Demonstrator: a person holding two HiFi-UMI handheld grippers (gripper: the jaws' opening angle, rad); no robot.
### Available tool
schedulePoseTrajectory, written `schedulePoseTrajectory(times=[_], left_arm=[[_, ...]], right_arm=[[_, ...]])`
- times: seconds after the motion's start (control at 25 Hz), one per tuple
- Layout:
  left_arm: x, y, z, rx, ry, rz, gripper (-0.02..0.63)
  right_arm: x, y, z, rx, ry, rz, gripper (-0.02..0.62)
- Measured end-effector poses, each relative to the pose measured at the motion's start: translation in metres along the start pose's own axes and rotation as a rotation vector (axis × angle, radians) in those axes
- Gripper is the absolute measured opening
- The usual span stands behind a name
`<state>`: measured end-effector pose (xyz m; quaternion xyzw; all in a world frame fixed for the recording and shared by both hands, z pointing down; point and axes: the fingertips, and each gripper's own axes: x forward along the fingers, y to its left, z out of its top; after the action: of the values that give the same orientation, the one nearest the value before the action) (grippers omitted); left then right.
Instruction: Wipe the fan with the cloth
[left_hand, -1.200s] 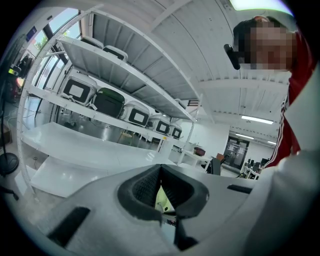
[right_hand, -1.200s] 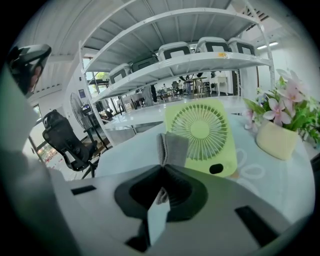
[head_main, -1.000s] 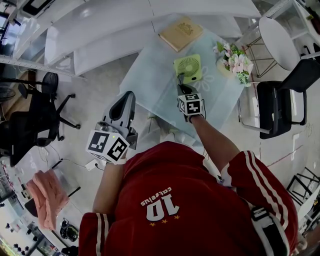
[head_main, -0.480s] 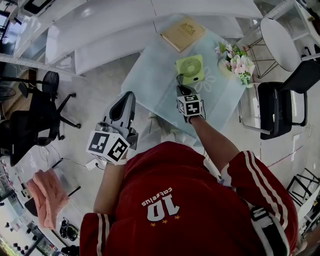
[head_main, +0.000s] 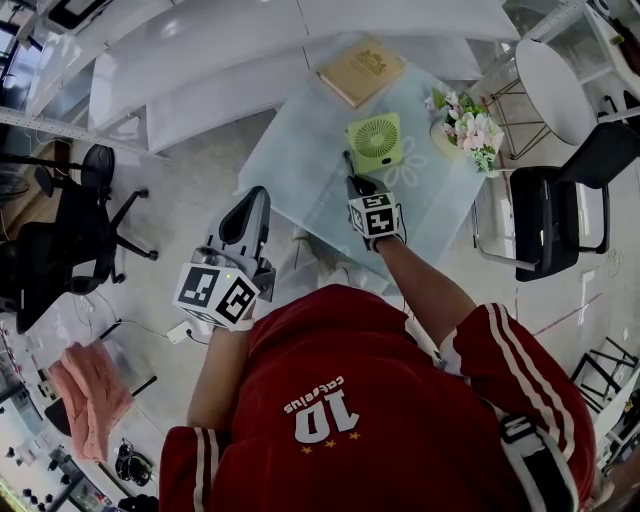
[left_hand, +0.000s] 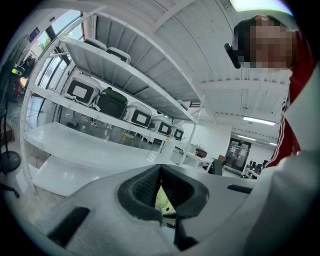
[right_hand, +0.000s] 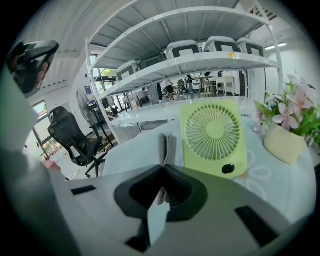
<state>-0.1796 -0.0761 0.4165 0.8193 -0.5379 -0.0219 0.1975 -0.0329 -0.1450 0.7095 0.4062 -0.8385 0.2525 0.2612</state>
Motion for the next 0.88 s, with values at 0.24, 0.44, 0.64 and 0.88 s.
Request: schedulePoseTrajectory(times=[0.24,0.44,0.64,0.88], left_arm=[[0.003,-0.01,0.001,-0.01,-0.025,-0.006,0.003],[0.007,-0.023,-0.002,-0.02,-0.042,-0.013,0.003],[0.009,-0.036,-0.01,-0.031,-0.047,-0.013,0.003],[0.012,-0.048,-0.019,-0.055,-0.062,-0.011,0.003]], right_arm=[[-0.015,0.004,-0.001,-0.023,0.001,0.016,0.012],[-0.034,-0.001,0.0,-0.045,-0.013,0.025,0.012],[-0.053,-0.016,-0.008,-0.04,-0.021,0.01,0.012],[-0.077,-0.042,-0.01,-0.036,-0.04,-0.025,0.012]])
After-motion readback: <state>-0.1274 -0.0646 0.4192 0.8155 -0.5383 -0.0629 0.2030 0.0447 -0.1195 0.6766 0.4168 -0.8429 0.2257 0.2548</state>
